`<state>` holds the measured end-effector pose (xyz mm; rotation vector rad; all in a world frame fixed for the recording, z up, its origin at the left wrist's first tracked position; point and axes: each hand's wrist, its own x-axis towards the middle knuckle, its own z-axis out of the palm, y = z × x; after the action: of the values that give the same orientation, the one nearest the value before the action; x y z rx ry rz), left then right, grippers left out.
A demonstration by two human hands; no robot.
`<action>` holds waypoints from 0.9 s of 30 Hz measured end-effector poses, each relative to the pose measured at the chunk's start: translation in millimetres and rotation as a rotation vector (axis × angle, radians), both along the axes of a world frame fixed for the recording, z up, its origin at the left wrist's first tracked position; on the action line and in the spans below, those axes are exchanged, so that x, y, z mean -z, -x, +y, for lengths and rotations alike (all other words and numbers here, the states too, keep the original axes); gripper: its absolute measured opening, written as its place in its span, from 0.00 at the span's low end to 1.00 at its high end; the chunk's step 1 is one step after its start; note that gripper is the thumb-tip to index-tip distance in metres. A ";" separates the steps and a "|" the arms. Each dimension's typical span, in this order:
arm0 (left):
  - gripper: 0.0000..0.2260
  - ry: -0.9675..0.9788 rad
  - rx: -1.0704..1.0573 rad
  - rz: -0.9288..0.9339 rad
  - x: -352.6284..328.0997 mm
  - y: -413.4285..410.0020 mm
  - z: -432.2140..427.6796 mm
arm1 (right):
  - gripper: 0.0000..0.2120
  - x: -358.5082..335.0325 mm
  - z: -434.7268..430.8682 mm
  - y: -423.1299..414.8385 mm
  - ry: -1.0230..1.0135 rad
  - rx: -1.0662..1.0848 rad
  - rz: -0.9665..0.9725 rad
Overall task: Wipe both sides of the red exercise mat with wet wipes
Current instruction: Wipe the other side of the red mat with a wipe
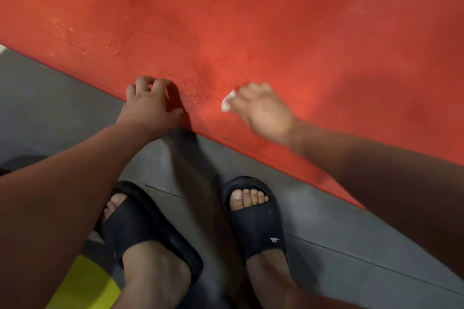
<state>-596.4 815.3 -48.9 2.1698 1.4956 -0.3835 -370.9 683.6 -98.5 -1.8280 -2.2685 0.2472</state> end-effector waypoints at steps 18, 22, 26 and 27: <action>0.38 0.064 -0.090 0.033 3.1 0.7 11.7 | 0.11 -2.5 63.3 -62.5 -0.007 0.558 -0.053; 0.38 0.040 -0.048 0.043 -1.5 4.8 15.8 | 0.12 -10.1 72.9 -23.4 0.035 0.677 -0.029; 0.38 0.033 -0.017 0.051 -3.3 12.0 20.4 | 0.13 -6.9 18.6 53.3 0.070 0.080 0.083; 0.38 0.034 -0.010 0.048 -2.9 13.0 20.7 | 0.13 -3.8 9.8 55.4 0.058 -0.051 0.088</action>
<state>-609.4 836.0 -46.0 2.1403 1.5146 -0.4573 -426.3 693.4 -94.7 -1.7519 -2.2717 0.3986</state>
